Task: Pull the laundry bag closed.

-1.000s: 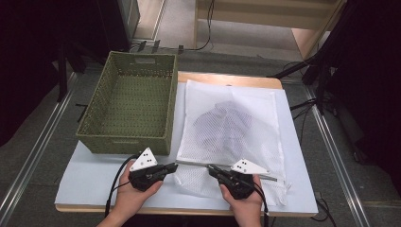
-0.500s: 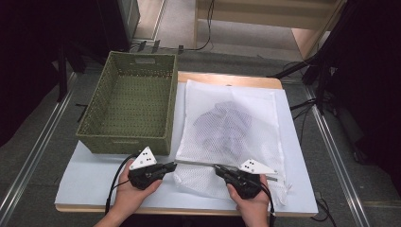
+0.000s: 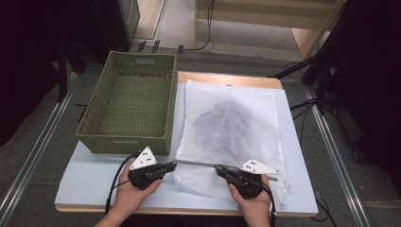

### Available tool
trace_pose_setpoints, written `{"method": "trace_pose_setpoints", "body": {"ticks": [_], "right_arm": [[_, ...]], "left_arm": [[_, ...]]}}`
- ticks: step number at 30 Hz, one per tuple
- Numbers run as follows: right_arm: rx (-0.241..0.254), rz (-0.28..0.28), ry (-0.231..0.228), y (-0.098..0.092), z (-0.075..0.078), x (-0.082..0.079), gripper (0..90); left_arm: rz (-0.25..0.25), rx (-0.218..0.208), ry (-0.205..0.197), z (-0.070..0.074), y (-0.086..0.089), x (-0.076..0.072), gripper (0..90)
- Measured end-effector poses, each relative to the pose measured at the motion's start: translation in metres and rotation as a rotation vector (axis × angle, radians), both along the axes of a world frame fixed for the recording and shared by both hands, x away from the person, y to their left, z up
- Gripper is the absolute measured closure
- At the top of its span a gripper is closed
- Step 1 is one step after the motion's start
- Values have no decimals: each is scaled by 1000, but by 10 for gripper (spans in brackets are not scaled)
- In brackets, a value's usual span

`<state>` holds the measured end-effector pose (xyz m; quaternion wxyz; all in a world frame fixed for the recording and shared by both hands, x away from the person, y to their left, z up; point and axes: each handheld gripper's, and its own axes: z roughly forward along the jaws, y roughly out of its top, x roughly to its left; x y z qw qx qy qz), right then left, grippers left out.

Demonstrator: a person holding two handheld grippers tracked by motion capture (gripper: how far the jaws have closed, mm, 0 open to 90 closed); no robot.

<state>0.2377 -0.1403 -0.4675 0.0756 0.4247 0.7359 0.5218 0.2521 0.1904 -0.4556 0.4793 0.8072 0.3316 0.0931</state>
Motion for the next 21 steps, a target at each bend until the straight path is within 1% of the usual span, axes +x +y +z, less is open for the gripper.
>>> {"method": "trace_pose_setpoints", "body": {"ticks": [4, 10, 13, 21], "right_arm": [[0, -9, -3, -3, 1, 0, 874], [-7, -31, -9, -9, 3, -1, 875], [-4, -49, -9, -14, 5, -3, 875], [-2, -76, -13, -25, 5, -3, 875]], "left_arm": [[-4, 10, -10, 2, 1, -1, 900], [1, 7, -7, -1, 0, -3, 900], [-4, 5, -14, 1, 1, -4, 900], [-4, 7, -17, 0, 0, -2, 900]]}}
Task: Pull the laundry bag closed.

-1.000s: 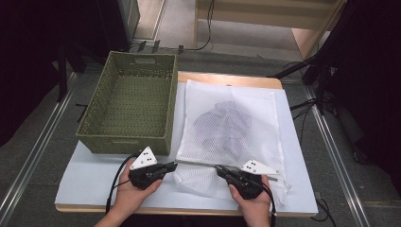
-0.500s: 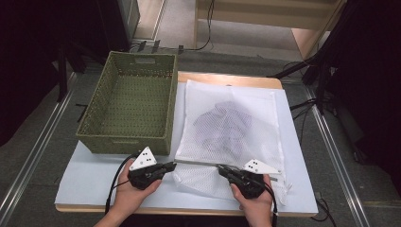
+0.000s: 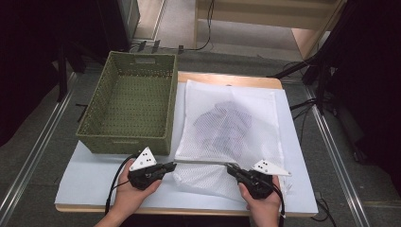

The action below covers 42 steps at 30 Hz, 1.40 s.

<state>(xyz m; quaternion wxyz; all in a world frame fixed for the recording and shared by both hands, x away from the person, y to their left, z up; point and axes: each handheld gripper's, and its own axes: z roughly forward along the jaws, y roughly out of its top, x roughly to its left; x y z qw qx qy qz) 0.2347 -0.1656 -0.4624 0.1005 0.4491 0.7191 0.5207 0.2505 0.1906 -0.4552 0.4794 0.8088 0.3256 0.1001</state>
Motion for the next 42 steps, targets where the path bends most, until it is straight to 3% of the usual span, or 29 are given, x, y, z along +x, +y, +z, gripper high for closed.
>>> {"method": "trace_pose_setpoints", "body": {"ticks": [20, 42], "right_arm": [[9, -70, 9, -30, 2, -4, 875], [15, -187, 16, -90, 2, -18, 875]], "left_arm": [[-5, -6, 9, 1, 0, -2, 900], [-22, -18, 38, -1, 1, -2, 900]]}}
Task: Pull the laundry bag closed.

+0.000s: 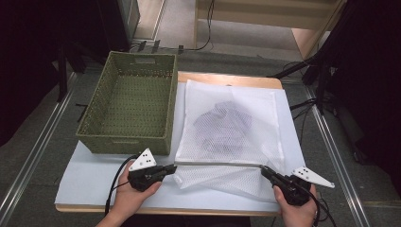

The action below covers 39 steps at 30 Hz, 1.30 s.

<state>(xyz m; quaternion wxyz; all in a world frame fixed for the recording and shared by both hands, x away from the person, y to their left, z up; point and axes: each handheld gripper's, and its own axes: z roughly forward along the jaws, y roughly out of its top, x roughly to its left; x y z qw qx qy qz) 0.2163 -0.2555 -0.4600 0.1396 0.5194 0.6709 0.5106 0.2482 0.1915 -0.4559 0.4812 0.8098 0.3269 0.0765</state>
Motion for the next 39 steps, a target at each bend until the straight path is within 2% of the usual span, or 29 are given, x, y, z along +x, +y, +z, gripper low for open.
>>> {"method": "trace_pose_setpoints", "body": {"ticks": [5, 11, 25, 32, 36, 39], "right_arm": [[12, -38, 0, -18, 0, -3, 875], [5, -67, 4, -31, -2, -3, 874], [4, -173, 4, -64, -5, -3, 874], [-2, -192, 5, -69, -6, -3, 874], [-8, -209, 10, -71, -6, -3, 875], [-19, -211, 10, -71, -7, -2, 875]], "left_arm": [[-8, 9, 2, 0, -1, -1, 900], [-26, 15, 11, -1, -4, -1, 900], [-62, 36, 53, -2, -5, -1, 900], [-61, 53, 32, -1, -7, -4, 900], [-52, 53, 50, -1, -7, -3, 900], [-55, 61, 47, -1, -7, -4, 900]]}}
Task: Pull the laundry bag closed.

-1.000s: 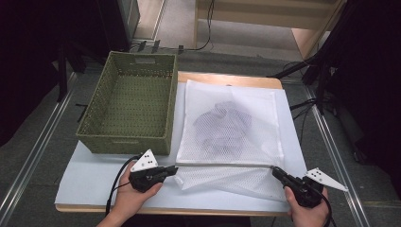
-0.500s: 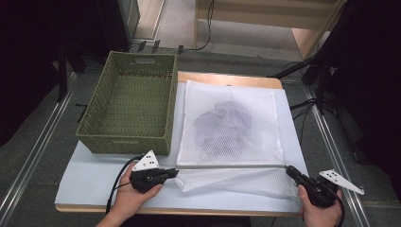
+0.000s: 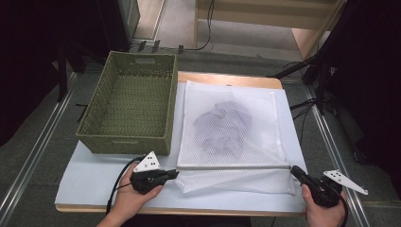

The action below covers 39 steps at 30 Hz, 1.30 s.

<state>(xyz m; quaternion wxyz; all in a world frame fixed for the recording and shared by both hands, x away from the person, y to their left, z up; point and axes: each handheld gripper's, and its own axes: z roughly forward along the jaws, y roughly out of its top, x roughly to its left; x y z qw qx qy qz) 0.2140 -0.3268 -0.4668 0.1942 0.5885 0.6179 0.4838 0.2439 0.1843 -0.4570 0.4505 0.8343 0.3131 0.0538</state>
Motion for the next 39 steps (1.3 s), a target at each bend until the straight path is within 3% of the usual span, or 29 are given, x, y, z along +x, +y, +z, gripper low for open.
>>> {"method": "trace_pose_setpoints", "body": {"ticks": [4, 6, 8, 12, 15, 17, 24, 26, 28, 33, 39], "right_arm": [[-3, 1, 1, 0, 1, 0, 874], [18, -7, -1, 0, 0, 0, 871], [43, -5, -7, -1, 2, 0, 838], [35, 0, -30, -2, 3, 1, 722], [30, 6, -35, 2, 2, 3, 617], [29, 20, -43, 7, 2, 5, 545], [-31, 53, -66, 17, 3, 11, 345], [-34, 57, -70, 16, 2, 12, 297], [-40, 67, -66, 16, 2, 12, 243], [-47, 105, -64, 18, 1, 12, 159], [-56, 115, -63, 19, 1, 12, 150]], "left_arm": [[0, -20, 10, -1, 1, 0, 900], [-6, -66, 40, -1, 3, 1, 900], [2, -91, 36, 0, 6, 0, 882], [25, -119, 9, 1, 11, 0, 717], [56, -129, 9, 1, 15, 1, 587], [77, -125, -13, 2, 18, 1, 506], [107, -159, -51, 6, 36, -1, 258], [124, -182, -45, 7, 44, 0, 168], [139, -196, -48, 7, 52, 0, 134], [171, -182, -70, 8, 67, -2, 115], [211, -178, -77, 8, 81, -5, 91]]}}
